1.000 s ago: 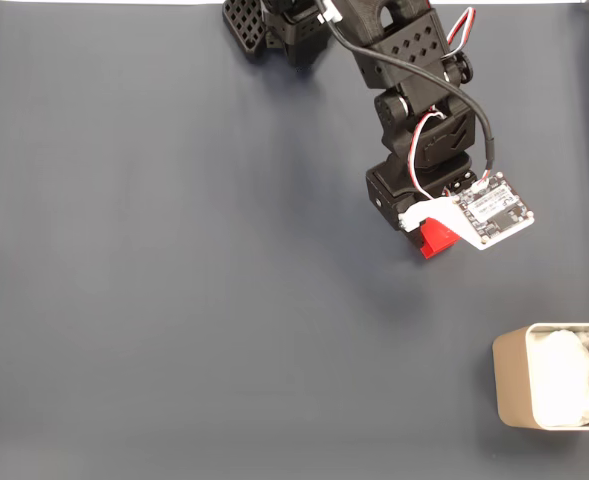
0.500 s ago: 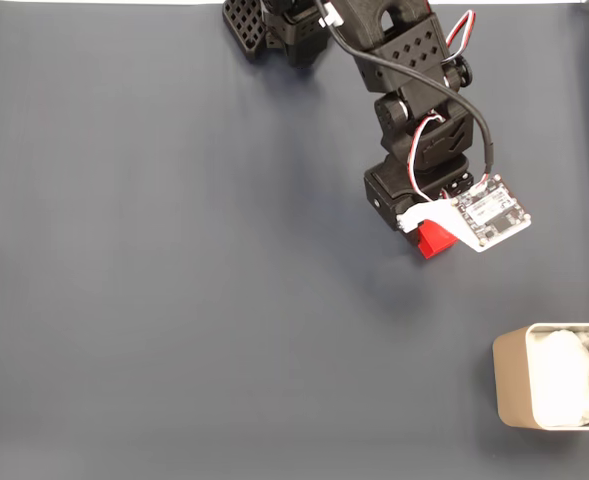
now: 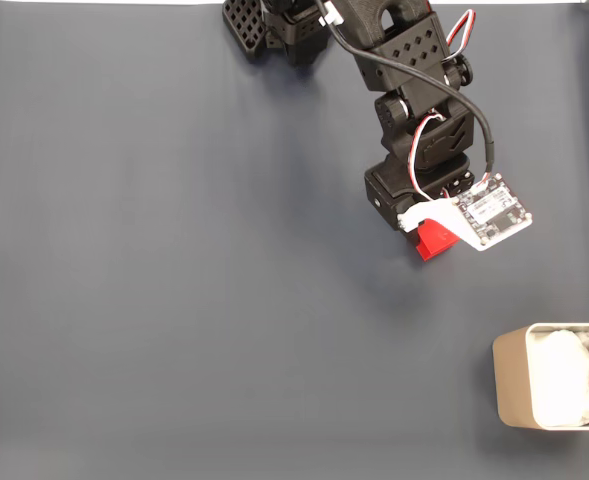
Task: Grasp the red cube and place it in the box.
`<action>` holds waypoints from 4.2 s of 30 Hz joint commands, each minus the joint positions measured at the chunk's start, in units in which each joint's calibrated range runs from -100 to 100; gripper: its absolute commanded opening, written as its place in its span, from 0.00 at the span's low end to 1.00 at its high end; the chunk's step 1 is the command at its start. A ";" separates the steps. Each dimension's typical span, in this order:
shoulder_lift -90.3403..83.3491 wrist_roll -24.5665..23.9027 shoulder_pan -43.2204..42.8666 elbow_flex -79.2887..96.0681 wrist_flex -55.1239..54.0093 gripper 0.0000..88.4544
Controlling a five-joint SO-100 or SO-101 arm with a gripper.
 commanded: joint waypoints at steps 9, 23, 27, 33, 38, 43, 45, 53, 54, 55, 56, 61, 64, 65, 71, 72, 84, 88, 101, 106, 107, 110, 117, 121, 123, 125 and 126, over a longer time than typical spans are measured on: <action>-6.44 0.44 0.71 -6.35 8.07 0.00; -10.34 1.95 1.21 -26.79 18.32 0.00; -8.87 3.03 1.35 -31.35 18.40 0.01; -6.35 4.00 1.35 -37.37 18.97 0.01; -2.54 4.40 1.42 -44.58 20.69 0.01; 1.53 4.74 1.64 -50.33 21.27 0.01; 3.01 4.64 1.71 -52.06 21.35 0.01; 11.67 2.34 1.71 -61.73 21.92 0.00; 12.54 2.20 1.71 -62.65 21.92 0.00; 13.40 2.05 1.71 -63.56 21.92 0.00; 14.18 1.81 1.71 -64.38 21.92 0.00; 17.82 1.22 1.71 -67.85 21.92 0.00; 19.90 1.27 1.71 -70.04 21.92 0.00; 20.51 1.42 1.71 -70.86 21.92 0.00; 24.58 2.00 1.64 -76.42 21.92 0.00; 25.10 2.15 1.57 -77.34 21.92 0.00; 30.48 3.37 1.35 -85.09 21.92 0.00; 32.47 3.61 1.28 -88.01 21.92 0.00; 36.28 3.22 0.86 -92.30 21.92 0.00; 36.28 1.86 0.43 -91.84 21.92 0.00; 36.28 1.76 0.36 -91.75 21.92 0.00; 36.37 1.51 0.15 -91.75 21.92 0.00; 36.71 0.98 -0.49 -91.75 21.84 0.00; 37.06 0.98 -0.71 -92.21 21.43 0.00; 37.23 1.03 -0.78 -92.21 21.10 0.00; 37.41 1.03 -0.78 -92.39 20.94 0.00; 37.58 1.03 -0.78 -92.66 20.86 0.00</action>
